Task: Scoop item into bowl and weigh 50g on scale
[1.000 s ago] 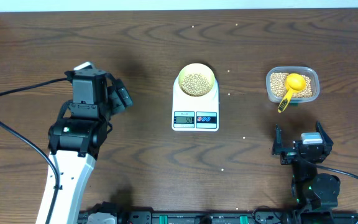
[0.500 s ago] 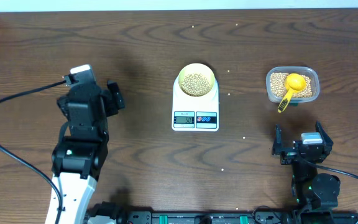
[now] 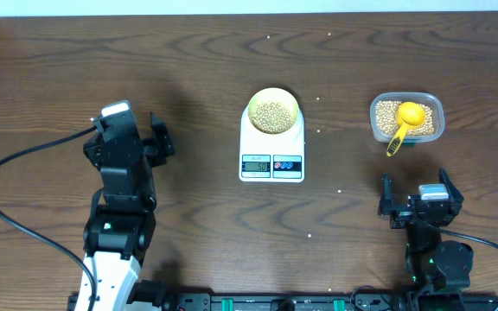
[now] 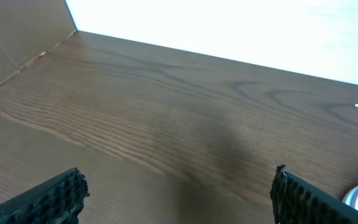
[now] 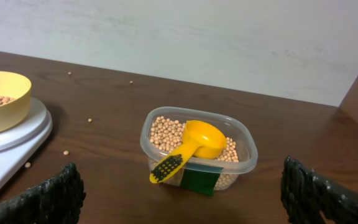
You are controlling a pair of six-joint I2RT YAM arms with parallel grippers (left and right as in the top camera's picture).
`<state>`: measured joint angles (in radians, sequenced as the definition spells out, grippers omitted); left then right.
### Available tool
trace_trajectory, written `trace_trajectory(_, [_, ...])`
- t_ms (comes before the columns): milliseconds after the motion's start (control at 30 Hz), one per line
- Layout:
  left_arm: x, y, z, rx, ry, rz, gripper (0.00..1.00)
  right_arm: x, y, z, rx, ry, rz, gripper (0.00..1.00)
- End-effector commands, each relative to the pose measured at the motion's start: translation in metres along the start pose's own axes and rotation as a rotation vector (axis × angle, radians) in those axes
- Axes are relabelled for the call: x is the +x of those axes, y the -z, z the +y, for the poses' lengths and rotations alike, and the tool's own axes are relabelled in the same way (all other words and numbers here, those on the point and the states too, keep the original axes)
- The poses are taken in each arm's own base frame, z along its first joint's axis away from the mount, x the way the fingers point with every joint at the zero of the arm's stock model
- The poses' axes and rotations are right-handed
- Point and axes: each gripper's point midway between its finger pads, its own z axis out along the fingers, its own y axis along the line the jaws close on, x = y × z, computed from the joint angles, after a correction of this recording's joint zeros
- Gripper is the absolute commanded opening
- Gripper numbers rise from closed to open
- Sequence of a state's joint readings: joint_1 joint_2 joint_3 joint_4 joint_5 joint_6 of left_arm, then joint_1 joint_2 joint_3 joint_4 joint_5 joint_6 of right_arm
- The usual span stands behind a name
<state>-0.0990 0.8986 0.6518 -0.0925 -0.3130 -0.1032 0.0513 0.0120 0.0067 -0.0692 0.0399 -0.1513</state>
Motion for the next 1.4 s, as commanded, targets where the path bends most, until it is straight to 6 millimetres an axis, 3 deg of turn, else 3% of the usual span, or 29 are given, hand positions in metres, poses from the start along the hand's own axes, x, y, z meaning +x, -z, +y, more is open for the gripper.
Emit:
trace_trajectory(0, [-0.004, 0.007, 0.006, -0.014, 0.000, -0.031, 0.96, 0.000, 0.000, -0.001, 0.002, 0.014, 0.000, 0.99])
trace_trajectory(267, [0.004, 0.020, 0.013, -0.010, 0.008, -0.050, 0.96, 0.000, 0.000, -0.001, 0.002, 0.014, 0.000, 0.99])
trace_trajectory(800, [0.000, 0.054, 0.011, 0.105, 0.087, -0.268, 0.96, 0.000, 0.000, -0.001, 0.002, 0.014, 0.000, 0.99])
trace_trajectory(1367, [0.010, 0.057, 0.014, 0.143, 0.114, -0.351, 0.96, 0.000, 0.000, -0.001, 0.002, 0.014, 0.000, 0.99])
